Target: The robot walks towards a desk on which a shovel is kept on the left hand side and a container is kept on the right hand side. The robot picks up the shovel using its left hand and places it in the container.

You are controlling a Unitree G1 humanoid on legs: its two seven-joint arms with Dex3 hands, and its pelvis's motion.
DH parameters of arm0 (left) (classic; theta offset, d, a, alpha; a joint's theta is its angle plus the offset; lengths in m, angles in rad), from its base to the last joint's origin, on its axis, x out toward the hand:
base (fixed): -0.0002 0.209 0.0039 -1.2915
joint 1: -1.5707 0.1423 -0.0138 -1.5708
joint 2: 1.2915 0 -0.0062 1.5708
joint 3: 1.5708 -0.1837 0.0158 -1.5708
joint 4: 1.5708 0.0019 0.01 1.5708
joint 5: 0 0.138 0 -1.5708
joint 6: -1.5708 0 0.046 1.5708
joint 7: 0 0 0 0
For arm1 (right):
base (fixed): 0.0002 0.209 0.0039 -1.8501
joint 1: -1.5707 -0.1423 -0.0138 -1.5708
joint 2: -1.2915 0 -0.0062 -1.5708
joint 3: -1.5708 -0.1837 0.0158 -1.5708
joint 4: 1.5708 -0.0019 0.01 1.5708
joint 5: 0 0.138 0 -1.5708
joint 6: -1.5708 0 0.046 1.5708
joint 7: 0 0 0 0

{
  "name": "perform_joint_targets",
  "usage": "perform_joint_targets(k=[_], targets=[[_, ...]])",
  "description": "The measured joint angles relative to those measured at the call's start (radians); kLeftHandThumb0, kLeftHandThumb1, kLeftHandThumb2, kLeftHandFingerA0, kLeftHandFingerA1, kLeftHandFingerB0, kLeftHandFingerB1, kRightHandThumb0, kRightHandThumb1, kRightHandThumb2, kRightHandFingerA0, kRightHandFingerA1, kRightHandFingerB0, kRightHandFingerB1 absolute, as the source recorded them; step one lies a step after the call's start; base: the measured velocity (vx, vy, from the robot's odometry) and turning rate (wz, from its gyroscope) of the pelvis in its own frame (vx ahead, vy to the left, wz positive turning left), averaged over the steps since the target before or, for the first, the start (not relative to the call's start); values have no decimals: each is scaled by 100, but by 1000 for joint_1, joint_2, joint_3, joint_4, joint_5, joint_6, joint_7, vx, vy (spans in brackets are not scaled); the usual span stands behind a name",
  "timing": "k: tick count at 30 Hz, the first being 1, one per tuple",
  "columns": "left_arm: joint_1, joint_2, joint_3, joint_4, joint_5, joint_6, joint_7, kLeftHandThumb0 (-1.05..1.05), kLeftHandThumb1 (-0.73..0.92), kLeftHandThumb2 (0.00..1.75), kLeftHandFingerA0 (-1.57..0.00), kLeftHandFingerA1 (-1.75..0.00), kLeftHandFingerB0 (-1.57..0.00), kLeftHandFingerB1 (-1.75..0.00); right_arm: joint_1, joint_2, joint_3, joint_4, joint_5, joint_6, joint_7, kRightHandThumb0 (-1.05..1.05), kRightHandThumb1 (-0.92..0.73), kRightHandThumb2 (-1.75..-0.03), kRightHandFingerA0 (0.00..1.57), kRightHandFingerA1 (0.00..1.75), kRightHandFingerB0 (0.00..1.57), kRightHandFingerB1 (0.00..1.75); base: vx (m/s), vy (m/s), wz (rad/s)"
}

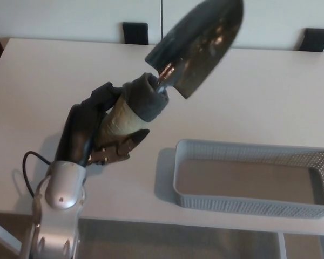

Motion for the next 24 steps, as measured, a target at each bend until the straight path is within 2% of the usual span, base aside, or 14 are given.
perform_joint_targets(k=[3,6,13,14,15,16,17,20,23,24], targets=[[51,50,-47,-102,-8,0,-33,-21,81,66,-99,-137,-78,-83,7,-10,7,0,-6,0,0,-42,-72,-61,32,42,24,35,0,0,0],[75,112,-94,-174,-8,0,-61,-22,80,65,-98,-133,-79,-77,12,-22,12,-4,-14,0,0,-43,-72,-61,32,42,23,35,0,0,0],[74,195,-157,-221,25,6,-78,-22,80,66,-94,-136,-81,-69,9,-37,13,-1,-28,-6,9,-42,-72,-61,32,43,23,35,0,0,0],[70,201,-162,-222,32,11,-77,-23,81,63,-94,-129,-82,-67,8,-38,13,-1,-28,-7,10,-48,-64,-76,27,48,21,43,0,0,0],[66,205,-168,-223,41,17,-77,-23,81,63,-94,-128,-83,-66,7,-38,13,-1,-29,-8,11,-48,-64,-76,27,48,21,43,0,0,0],[63,211,-174,-224,52,23,-76,-23,81,63,-92,-131,-83,-68,5,-38,13,-1,-29,-8,12,-47,-64,-76,27,48,22,43,0,0,0],[58,218,-180,-224,64,25,-75,-22,82,64,-90,-136,-81,-77,3,-39,13,-1,-29,-9,13,-48,-63,-76,28,49,22,43,0,0,0],[46,230,-191,-224,94,36,-68,-24,80,65,-84,-145,-78,-85,-3,-40,13,5,-31,-13,15,-49,-62,-76,28,49,22,43,0,0,0],[27,237,-207,-217,130,49,-58,-30,79,67,-82,-148,-77,-67,-8,-43,14,9,-34,-16,16,-48,-64,-76,28,49,22,43,0,0,0],[19,239,-213,-215,142,55,-55,-30,79,67,-82,-148,-77,-67,-9,-43,14,9,-34,-17,16,-48,-64,-76,28,49,22,43,0,0,0]])
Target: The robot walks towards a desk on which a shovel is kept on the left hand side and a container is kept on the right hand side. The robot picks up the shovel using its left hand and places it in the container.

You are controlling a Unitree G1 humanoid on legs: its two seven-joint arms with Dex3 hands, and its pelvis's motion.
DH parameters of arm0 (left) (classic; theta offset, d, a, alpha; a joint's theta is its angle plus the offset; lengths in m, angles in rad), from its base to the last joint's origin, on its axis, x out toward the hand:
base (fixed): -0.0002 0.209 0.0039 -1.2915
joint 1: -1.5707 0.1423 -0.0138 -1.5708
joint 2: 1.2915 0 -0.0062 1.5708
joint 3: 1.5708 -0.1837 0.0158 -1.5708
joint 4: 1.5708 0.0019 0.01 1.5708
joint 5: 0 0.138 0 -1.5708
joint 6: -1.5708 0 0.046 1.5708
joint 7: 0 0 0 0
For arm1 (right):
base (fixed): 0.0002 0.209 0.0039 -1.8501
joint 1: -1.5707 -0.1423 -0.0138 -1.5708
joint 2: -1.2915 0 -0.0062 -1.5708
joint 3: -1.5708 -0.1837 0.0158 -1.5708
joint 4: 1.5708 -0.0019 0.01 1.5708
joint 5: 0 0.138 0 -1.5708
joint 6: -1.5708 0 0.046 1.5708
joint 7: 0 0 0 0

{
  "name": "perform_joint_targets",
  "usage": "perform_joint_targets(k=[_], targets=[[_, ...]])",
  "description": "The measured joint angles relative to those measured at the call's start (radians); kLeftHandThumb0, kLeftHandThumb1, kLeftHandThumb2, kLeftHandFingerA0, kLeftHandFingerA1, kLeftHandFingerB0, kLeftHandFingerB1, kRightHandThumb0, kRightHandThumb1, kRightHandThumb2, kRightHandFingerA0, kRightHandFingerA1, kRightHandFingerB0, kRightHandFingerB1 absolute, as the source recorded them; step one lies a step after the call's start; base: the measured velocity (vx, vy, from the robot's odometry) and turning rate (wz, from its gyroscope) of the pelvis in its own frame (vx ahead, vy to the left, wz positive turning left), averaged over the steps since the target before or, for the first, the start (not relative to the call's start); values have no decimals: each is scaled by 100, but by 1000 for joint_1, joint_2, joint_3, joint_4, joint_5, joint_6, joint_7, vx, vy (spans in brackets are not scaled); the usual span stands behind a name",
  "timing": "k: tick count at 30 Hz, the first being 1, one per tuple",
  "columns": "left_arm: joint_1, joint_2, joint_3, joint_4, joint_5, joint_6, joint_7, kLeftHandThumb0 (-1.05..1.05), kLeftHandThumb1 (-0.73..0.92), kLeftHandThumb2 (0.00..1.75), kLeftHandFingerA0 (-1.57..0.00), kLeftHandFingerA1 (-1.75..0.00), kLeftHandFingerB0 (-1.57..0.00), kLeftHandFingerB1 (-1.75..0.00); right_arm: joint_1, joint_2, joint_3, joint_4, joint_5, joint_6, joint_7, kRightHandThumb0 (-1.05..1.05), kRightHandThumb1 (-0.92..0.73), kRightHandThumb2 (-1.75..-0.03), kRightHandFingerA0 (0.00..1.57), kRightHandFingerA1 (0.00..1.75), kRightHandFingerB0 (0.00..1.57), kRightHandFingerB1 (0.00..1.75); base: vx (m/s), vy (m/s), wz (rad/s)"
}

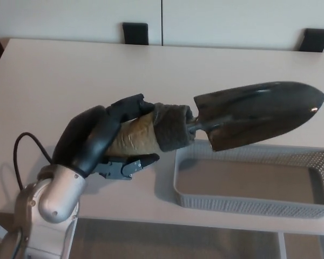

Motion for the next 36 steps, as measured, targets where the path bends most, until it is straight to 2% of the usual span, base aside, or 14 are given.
perform_joint_targets(k=[1,3,6,11,13,14,18,21,23,25,28,29,32,36], targets=[[-11,2,-7,3,16,8,3,-30,79,67,-81,-148,-76,-61,-2,0,0,0,-1,-1,0,-42,-72,-61,32,44,22,35,0,0,0],[-30,9,-18,12,44,18,11,-34,82,64,-86,-128,-73,-48,-4,0,1,0,-1,-2,1,-48,-63,-76,28,49,21,43,0,0,0],[-53,21,-45,31,88,30,18,-34,78,63,-85,-141,-76,-52,-8,0,1,1,-2,-2,1,-48,-63,-76,29,49,22,43,0,0,0],[-81,50,-89,62,162,36,39,-29,81,63,-77,-175,-66,-117,-16,-2,2,2,-7,-3,1,-41,-73,-61,33,43,24,35,0,0,0],[-87,65,-104,71,188,36,51,-32,76,65,-83,-168,-78,-61,-18,-3,2,2,-9,-4,1,-40,-73,-61,32,42,23,35,0,0,0],[-88,70,-110,74,198,36,59,-43,63,75,-100,-153,-72,-63,-18,-3,2,2,-10,-4,1,-40,-73,-61,33,42,24,35,0,0,0],[-88,83,-136,92,232,25,94,-33,75,64,-81,-167,-77,-66,-19,-3,1,1,-12,-4,3,-39,-73,-61,32,42,23,35,0,0,0],[-88,95,-156,101,252,16,114,-32,76,68,-85,-162,-73,-54,-19,-4,2,-2,-13,-4,4,-39,-74,-62,33,42,23,35,0,0,0],[-87,101,-168,105,268,14,125,-43,64,79,-100,-149,-70,-73,-19,-6,2,-15,-15,-3,4,-40,-74,-62,33,43,23,35,0,0,0],[-87,106,-178,105,280,14,134,-32,78,65,-80,-167,-72,-76,-19,-7,2,-19,-17,-4,4,-40,-73,-61,32,43,23,35,0,0,0],[-87,114,-192,109,299,12,145,-31,77,65,-81,-166,-72,-76,-22,-7,2,-18,-19,-4,5,-41,-74,-62,33,41,23,34,0,0,0],[-87,114,-195,111,303,8,148,-42,63,78,-100,-149,-69,-71,-23,-8,3,-18,-21,-4,5,-49,-64,-77,29,48,22,42,0,0,0],[-87,115,-204,114,313,-3,154,-31,79,63,-87,-161,-73,-53,-25,-12,6,-19,-32,-5,5,-44,-74,-62,34,43,24,35,0,0,0],[-89,118,-222,115,323,-15,155,-43,63,82,-99,-143,-69,-72,-26,-16,9,-18,-38,-6,5,-43,-73,-62,33,43,24,35,0,0,0]])
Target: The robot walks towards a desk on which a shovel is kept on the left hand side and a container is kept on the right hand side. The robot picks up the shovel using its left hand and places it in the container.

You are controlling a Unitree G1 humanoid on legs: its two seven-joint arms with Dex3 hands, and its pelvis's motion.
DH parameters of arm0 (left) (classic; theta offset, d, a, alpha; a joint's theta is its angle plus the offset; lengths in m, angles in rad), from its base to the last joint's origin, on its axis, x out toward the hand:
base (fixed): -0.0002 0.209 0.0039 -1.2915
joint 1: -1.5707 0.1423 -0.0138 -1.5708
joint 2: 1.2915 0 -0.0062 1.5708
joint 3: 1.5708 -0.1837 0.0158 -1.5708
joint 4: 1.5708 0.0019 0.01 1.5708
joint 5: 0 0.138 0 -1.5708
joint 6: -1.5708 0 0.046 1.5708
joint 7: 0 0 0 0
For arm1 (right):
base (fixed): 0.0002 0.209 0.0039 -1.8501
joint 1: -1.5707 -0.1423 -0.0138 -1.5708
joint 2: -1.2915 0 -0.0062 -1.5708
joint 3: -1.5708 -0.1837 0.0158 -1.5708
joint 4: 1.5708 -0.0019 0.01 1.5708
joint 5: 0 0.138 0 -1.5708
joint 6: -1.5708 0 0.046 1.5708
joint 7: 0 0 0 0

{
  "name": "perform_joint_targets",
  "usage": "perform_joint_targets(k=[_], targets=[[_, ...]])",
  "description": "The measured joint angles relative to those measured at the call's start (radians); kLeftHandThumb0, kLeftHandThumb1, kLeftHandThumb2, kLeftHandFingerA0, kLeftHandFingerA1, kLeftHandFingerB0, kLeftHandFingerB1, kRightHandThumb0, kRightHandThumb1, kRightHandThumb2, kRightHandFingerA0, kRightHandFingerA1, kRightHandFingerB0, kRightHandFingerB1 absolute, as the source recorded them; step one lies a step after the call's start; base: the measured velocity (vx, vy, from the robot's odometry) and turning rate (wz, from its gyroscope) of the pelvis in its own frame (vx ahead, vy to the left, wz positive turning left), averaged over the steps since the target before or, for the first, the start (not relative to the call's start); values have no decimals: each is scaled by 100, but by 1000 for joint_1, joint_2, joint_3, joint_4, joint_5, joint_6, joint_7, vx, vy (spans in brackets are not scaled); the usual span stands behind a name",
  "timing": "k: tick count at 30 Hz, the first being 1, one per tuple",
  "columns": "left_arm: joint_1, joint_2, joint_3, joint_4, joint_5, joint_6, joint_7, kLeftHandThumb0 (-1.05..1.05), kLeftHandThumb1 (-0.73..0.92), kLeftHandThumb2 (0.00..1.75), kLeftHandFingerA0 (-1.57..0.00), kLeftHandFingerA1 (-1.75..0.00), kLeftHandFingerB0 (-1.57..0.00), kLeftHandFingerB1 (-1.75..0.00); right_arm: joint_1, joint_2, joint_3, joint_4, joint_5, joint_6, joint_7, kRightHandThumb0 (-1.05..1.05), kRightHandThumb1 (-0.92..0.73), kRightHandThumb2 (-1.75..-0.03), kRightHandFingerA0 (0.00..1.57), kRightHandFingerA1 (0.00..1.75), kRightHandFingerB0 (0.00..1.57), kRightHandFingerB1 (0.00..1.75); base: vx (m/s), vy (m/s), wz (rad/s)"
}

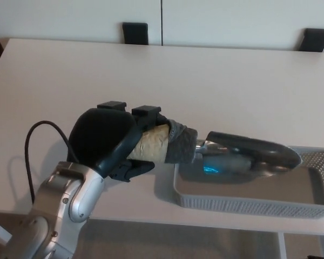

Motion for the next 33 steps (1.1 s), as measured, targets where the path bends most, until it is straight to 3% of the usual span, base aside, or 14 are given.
perform_joint_targets(k=[4,7,10,13,14,15,16,17,20,23,24,26,27,33], targets=[[-7,-2,-22,8,14,-17,2,-32,76,62,-87,-155,-78,-60,-3,-2,3,0,-4,0,0,-42,-73,-62,32,43,23,35,0,0,0],[-15,-7,-37,17,24,-18,3,-32,76,64,-77,-166,-70,-80,-3,-3,3,0,-5,0,0,-43,-73,-61,32,43,24,35,0,0,0],[-23,-11,-60,24,36,-18,3,-33,73,65,-82,-163,-79,-58,-5,-3,2,1,-6,-1,0,-45,-73,-62,33,42,24,35,0,0,0],[-32,-20,-94,34,55,-19,5,-32,78,67,-78,-158,-62,-46,-7,-7,4,1,-10,-3,0,-44,-74,-62,32,43,24,35,0,0,0],[-35,-25,-101,35,56,-18,-1,-41,73,62,-70,-129,-47,-39,-7,-9,4,0,-11,-3,0,-44,-74,-62,33,43,24,35,0,0,0],[-39,-30,-104,35,57,-18,-9,-63,55,86,-41,-71,-14,-42,-8,-10,4,0,-12,-4,0,-44,-74,-62,33,43,24,35,0,0,0],[-44,-31,-106,34,57,-16,-22,-71,50,88,-3,-36,-2,-26,-8,-12,4,-1,-12,-4,0,-43,-74,-62,33,43,24,35,0,0,0],[-46,-31,-109,32,57,-13,-35,-80,52,90,0,-10,0,-16,-8,-12,4,-1,-13,-4,0,-44,-73,-62,33,42,25,35,0,0,0],[-55,-28,-115,28,58,2,-77,-101,66,99,0,0,0,-3,-13,-12,4,-2,-13,-4,0,-45,-73,-62,32,43,24,35,0,0,0],[-67,-19,-120,24,62,16,-120,-101,67,102,0,0,0,-4,-20,-12,4,-2,-13,-4,0,-45,-74,-62,30,43,21,34,0,0,0],[-70,-16,-122,22,64,21,-133,-102,69,104,0,0,0,-4,-23,-12,4,-2,-13,-4,0,-50,-65,-77,25,47,20,42,0,0,0],[-76,-12,-127,10,65,29,-163,-104,71,106,0,0,0,-3,-27,-12,4,-3,-13,-4,2,-49,-65,-77,25,48,21,42,0,0,0],[-79,-13,-132,1,65,31,-175,-104,71,107,0,0,0,-3,-29,-12,4,-4,-13,-4,3,-44,-73,-62,30,44,22,35,0,0,0],[-98,-10,-146,-55,67,31,-256,-105,73,109,0,0,0,-3,-32,-12,4,-9,-13,-4,11,-44,-73,-62,30,43,23,35,0,0,0]])
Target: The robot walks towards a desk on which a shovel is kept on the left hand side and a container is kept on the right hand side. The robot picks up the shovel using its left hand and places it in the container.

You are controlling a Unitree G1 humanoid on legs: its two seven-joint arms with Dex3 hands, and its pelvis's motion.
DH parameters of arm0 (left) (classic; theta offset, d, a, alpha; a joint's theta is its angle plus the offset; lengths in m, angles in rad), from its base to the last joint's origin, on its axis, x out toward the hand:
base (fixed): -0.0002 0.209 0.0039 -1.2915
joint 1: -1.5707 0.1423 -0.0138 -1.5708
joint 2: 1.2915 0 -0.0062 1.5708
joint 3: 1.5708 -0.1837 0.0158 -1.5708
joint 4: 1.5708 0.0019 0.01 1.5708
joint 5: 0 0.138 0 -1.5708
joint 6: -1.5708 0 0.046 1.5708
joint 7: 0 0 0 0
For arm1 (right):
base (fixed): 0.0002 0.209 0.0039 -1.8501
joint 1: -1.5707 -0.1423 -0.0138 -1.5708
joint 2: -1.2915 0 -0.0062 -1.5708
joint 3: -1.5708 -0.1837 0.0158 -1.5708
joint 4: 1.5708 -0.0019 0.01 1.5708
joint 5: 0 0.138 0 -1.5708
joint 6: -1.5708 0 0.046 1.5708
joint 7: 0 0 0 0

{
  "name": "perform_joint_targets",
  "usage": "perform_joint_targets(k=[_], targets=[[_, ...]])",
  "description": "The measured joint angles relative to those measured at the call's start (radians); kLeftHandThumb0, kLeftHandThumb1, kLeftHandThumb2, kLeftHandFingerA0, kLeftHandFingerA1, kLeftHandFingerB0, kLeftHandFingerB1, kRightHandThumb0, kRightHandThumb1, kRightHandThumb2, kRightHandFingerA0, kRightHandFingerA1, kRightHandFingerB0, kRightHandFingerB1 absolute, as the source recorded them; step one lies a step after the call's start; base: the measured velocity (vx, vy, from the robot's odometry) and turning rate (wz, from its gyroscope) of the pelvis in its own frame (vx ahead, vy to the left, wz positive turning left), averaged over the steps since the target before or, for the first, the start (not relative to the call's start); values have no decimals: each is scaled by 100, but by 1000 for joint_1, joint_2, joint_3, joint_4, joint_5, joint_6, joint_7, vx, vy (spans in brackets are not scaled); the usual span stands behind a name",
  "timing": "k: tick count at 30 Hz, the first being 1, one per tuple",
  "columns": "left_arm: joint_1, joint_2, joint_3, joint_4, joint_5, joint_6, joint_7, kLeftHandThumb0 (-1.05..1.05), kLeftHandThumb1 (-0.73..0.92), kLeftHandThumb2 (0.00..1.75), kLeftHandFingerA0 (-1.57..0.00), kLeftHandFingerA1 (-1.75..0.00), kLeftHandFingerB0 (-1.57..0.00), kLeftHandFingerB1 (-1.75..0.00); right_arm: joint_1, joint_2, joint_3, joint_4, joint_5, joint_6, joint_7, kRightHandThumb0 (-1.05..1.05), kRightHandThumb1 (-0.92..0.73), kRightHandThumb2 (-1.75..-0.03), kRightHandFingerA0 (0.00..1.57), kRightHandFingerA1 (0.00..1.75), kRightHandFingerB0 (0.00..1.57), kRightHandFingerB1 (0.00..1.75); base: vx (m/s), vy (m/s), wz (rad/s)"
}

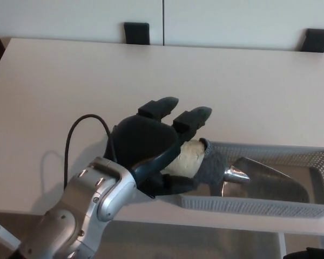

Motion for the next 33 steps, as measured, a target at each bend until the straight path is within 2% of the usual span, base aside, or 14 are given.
perform_joint_targets(k=[1,2,3,6,7,9,14,15,19,20,21,22,29,33], targets=[[-2,3,0,-11,0,0,-15,-95,84,68,0,0,0,0,0,0,0,0,0,0,1,-44,-73,-62,30,43,23,35,0,0,0],[-3,7,3,-26,-1,0,-30,-94,83,67,0,0,0,0,0,0,0,0,0,0,2,-45,-73,-62,30,42,23,35,0,0,0],[-4,8,6,-34,-2,0,-38,-101,69,103,0,0,0,-5,0,0,0,0,0,0,2,-45,-73,-62,30,42,23,34,0,0,0],[-12,15,52,-131,-14,0,-87,-101,68,103,0,0,0,-6,0,-6,5,-5,-3,0,4,-44,-74,-62,29,42,23,34,0,0,0],[-15,16,60,-146,-16,0,-94,-95,81,69,0,0,0,0,0,-7,5,-6,-4,0,4,-42,-73,-61,29,43,23,35,0,0,0],[-25,18,108,-220,-39,0,-120,-101,70,106,0,0,0,-6,-1,-8,6,-9,-5,0,4,-42,-73,-62,29,43,23,35,0,0,0],[-64,30,218,-388,-93,0,-167,-99,66,100,0,0,0,-4,-1,-8,6,-10,-5,1,4,-43,-73,-62,30,42,23,34,0,0,0],[-73,33,240,-416,-107,0,-177,-92,79,64,0,0,0,0,-1,-8,7,-10,-6,1,4,-43,-73,-62,30,42,23,34,0,0,0],[-90,39,326,-510,-161,1,-209,-92,81,66,0,0,0,0,-1,-8,14,-9,-11,1,4,-44,-73,-61,30,40,24,34,0,0,0],[-94,42,352,-535,-175,2,-219,-97,63,96,0,0,0,-3,-1,-8,16,-7,-13,1,3,-43,-72,-61,28,40,24,34,0,0,0],[-97,44,369,-550,-185,3,-224,-95,79,64,0,0,0,0,-1,-8,17,-7,-14,1,3,-42,-73,-61,28,40,23,34,0,0,0],[-100,46,399,-574,-203,6,-234,-105,69,105,0,0,0,-1,-1,-8,19,-5,-16,1,3,-42,-73,-62,28,40,23,34,0,0,0],[-75,61,566,-651,-298,11,-269,-86,51,79,0,-9,0,-4,0,-8,25,3,-21,1,3,-44,-73,-61,28,40,24,34,0,0,0],[-20,77,659,-664,-357,11,-283,-89,55,96,-8,-19,0,-9,4,-8,27,7,-22,1,3,-45,-72,-61,28,41,24,34,0,0,0]])
